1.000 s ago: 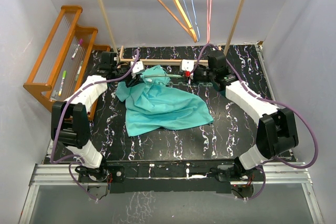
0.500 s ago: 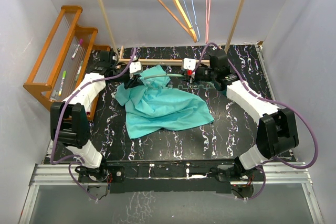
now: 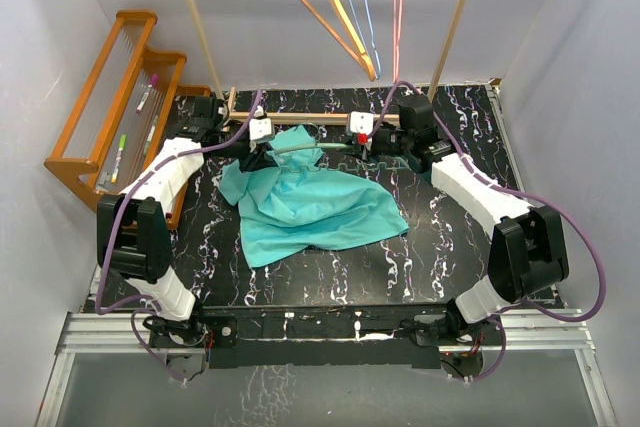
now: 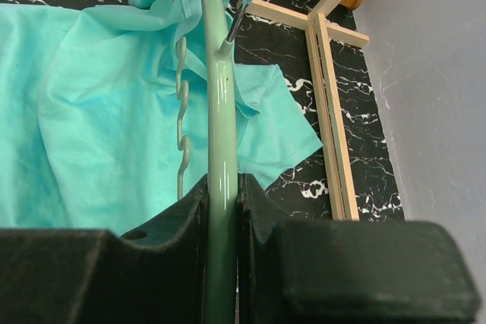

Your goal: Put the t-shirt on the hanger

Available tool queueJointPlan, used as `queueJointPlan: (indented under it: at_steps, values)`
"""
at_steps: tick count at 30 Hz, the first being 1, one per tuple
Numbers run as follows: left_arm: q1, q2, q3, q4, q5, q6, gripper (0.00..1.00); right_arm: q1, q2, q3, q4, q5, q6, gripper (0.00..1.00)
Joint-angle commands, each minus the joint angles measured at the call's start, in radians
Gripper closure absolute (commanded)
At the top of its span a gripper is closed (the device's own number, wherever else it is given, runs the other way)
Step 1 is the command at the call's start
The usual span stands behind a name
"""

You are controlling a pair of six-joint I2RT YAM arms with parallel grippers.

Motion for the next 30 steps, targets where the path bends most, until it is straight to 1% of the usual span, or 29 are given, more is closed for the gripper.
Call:
queueJointPlan:
  at_steps: [1,12,15,16,18,20,21,22,28,30]
  values:
    - [-0.045,-0.027,0.044,-0.018,0.114,-0.005,0.74,0.019,-0.017,0.028,0.072,-0.074,0.022,0.92]
    - [-0.073,-0.016,0.059,-0.017,0.121,-0.023,0.73,0.026,-0.011,0.037,0.081,-0.087,0.043,0.92]
    - [-0.073,-0.018,0.063,-0.010,0.099,-0.031,0.72,0.026,-0.015,0.032,0.082,-0.078,0.043,0.92]
    - [-0.074,-0.020,0.060,0.004,0.087,-0.046,0.68,0.027,-0.017,0.028,0.082,-0.077,0.042,0.92]
    - [-0.073,-0.026,0.057,0.034,0.058,-0.077,0.58,0.027,-0.017,0.023,0.083,-0.079,0.042,0.92]
    - [-0.068,-0.029,0.052,0.076,0.033,-0.124,0.49,0.027,-0.016,0.017,0.087,-0.083,0.044,0.92]
    - [-0.064,-0.030,0.051,0.089,0.031,-0.139,0.42,0.026,-0.015,0.014,0.089,-0.085,0.046,0.92]
    - [-0.064,-0.030,0.053,0.093,0.029,-0.146,0.37,0.026,-0.013,0.011,0.090,-0.085,0.047,0.92]
    - [-0.053,-0.040,0.048,0.079,-0.016,-0.152,0.17,0.023,-0.010,-0.007,0.094,-0.077,0.048,0.92]
    - [-0.040,-0.051,0.039,0.082,-0.024,-0.160,0.15,0.022,-0.006,-0.007,0.095,-0.078,0.049,0.92]
